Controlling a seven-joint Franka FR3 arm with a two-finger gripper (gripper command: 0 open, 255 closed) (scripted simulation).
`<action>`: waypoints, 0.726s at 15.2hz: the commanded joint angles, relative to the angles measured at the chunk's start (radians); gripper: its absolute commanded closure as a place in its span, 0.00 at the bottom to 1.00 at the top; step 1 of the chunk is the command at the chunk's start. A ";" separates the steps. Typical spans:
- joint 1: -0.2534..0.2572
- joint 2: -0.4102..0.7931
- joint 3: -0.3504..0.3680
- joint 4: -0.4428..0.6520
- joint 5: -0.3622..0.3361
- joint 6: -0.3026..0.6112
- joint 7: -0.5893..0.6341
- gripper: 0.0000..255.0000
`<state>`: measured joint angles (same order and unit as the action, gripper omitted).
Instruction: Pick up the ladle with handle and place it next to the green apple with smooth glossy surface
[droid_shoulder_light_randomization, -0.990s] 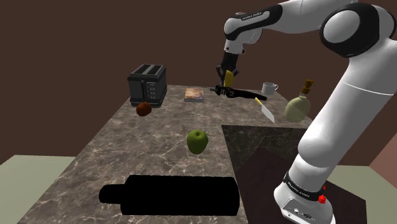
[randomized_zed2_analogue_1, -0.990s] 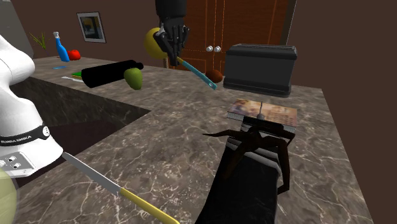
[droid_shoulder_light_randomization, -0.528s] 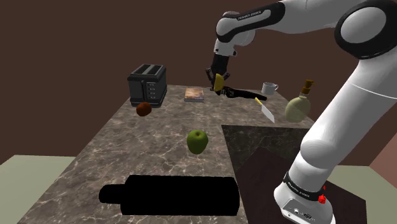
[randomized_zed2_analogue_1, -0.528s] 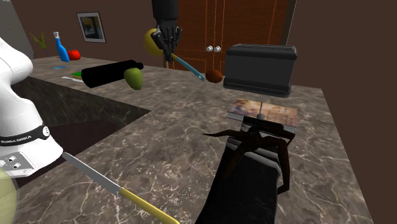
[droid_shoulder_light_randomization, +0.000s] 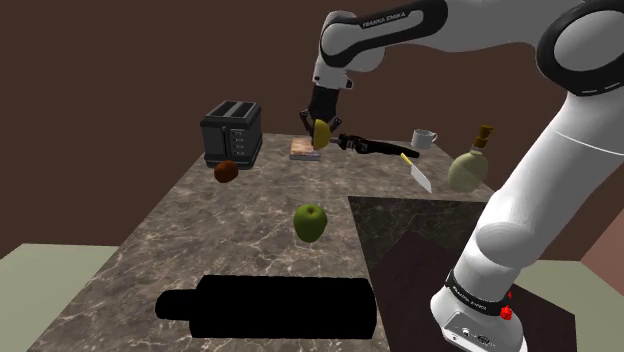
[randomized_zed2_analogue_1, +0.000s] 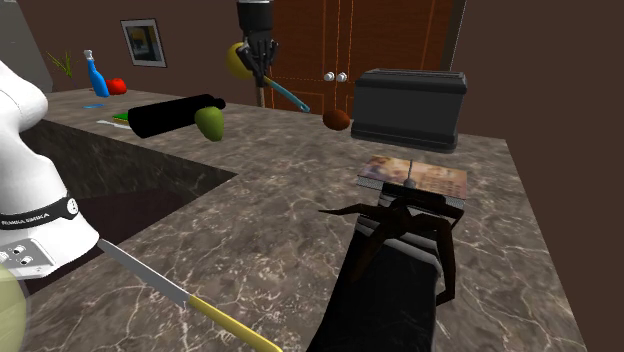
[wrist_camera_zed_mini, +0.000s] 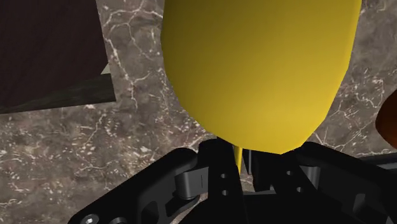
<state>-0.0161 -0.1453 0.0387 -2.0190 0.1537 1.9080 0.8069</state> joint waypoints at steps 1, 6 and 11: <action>0.023 -0.001 0.030 -0.010 0.003 0.017 0.051 1.00; 0.075 0.030 0.100 0.021 0.003 0.033 0.173 1.00; 0.128 0.085 0.168 0.080 -0.009 0.045 0.297 1.00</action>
<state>0.1010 -0.0713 0.1923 -1.9462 0.1477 1.9460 1.0770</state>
